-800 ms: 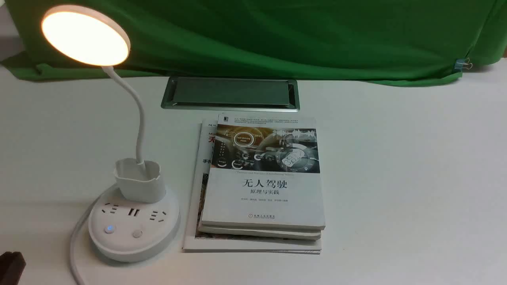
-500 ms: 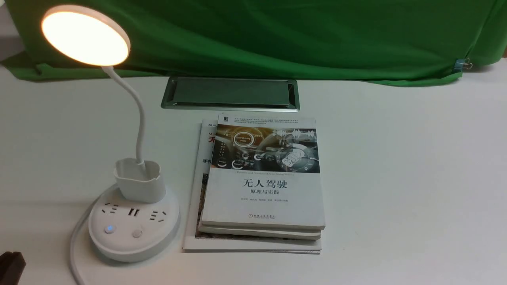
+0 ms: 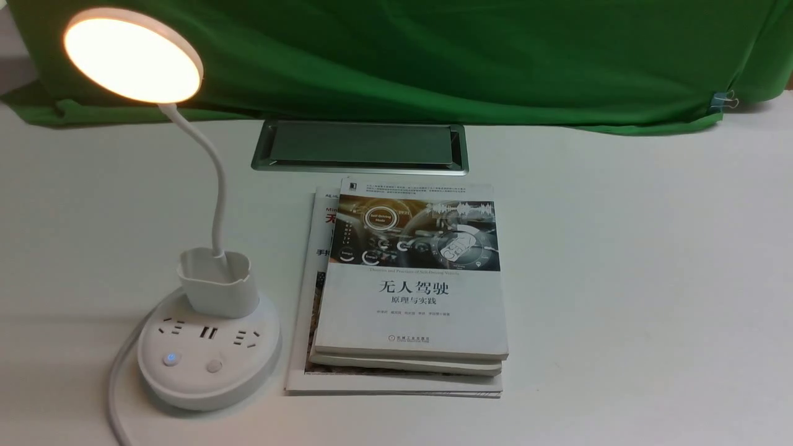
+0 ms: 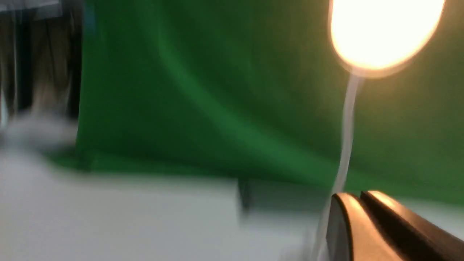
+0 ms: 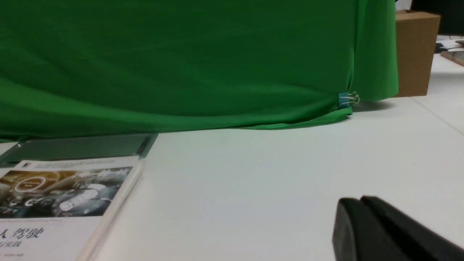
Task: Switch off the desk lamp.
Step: Use the left arm to press the button switch on the lamp holder
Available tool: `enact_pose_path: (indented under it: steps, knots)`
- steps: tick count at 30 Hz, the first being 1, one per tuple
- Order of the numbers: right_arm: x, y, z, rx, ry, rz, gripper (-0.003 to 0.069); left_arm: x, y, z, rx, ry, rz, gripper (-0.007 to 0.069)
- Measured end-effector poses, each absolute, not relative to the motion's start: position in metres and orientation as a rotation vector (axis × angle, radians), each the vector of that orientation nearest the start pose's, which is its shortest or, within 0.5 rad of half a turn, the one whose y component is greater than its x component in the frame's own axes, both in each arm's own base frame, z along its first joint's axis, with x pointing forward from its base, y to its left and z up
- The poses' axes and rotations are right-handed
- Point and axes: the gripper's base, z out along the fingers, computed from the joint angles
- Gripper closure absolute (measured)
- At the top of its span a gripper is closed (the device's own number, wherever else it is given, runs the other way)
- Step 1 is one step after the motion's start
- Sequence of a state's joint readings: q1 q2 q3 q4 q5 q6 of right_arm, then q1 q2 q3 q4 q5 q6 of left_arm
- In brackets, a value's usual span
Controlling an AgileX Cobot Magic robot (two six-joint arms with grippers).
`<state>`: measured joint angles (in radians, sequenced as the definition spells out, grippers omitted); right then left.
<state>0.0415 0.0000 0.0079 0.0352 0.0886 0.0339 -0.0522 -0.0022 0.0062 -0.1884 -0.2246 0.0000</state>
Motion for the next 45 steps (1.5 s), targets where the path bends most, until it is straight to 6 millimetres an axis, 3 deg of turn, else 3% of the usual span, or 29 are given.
enact_pose_path:
  steps: [2,3,5,6,8,12,14,21,27,31,35,39,40,42,45]
  knots:
    - [0.057,0.003,0.202,0.019,1.581,0.089,0.0622,0.051,0.002,0.237,-0.155,1.232,-0.223,0.0606]
    - [0.057,0.003,0.202,0.019,1.581,0.089,0.0622,0.05,0.001,0.253,-0.168,1.233,-0.257,0.0606]
    - [0.057,0.003,0.202,0.019,1.581,0.089,0.0622,0.049,0.0,0.265,-0.157,1.254,-0.26,0.0606]
    - [0.057,0.003,0.202,0.019,1.581,0.089,0.0622,0.051,-0.002,0.288,-0.121,1.313,-0.24,0.0606]
    - [0.057,0.003,0.203,0.019,1.58,0.089,0.0622,0.057,-0.004,0.305,-0.096,1.417,-0.221,0.0606]
    - [0.057,0.003,0.203,0.019,1.58,0.089,0.0622,0.076,-0.008,0.317,-0.084,1.688,-0.213,0.0606]
    - [0.057,0.003,0.203,0.019,1.58,0.089,0.0622,0.091,-0.009,0.311,-0.088,1.81,-0.209,0.0606]
    - [0.057,0.003,0.202,0.019,1.581,0.089,0.0622,0.122,-0.012,0.288,-0.13,1.999,-0.236,0.0606]
    - [0.057,0.003,0.202,0.019,1.581,0.089,0.0622,0.162,-0.016,0.251,-0.092,2.336,-0.199,0.0606]
    - [0.057,0.003,0.202,0.019,1.581,0.089,0.0622,0.198,-0.023,0.224,-0.016,2.632,-0.207,0.0606]
    - [0.057,0.003,0.202,0.019,1.581,0.089,0.0622,0.224,-0.041,0.227,0.117,2.691,-0.22,0.0606]
    - [0.057,0.003,0.202,0.019,1.581,0.089,0.0622,0.255,-0.083,0.237,0.329,2.702,-0.119,0.0606]
    - [0.057,0.003,0.202,0.019,1.581,0.089,0.0622,0.256,-0.084,0.239,0.335,2.699,-0.114,0.0606]
    - [0.057,0.003,0.202,0.019,1.581,0.089,0.0622,0.27,-0.102,0.23,0.41,2.792,-0.035,0.0606]
    - [0.057,0.003,0.202,0.019,1.581,0.089,0.0622,0.276,-0.106,0.217,0.434,2.867,0.006,0.0606]
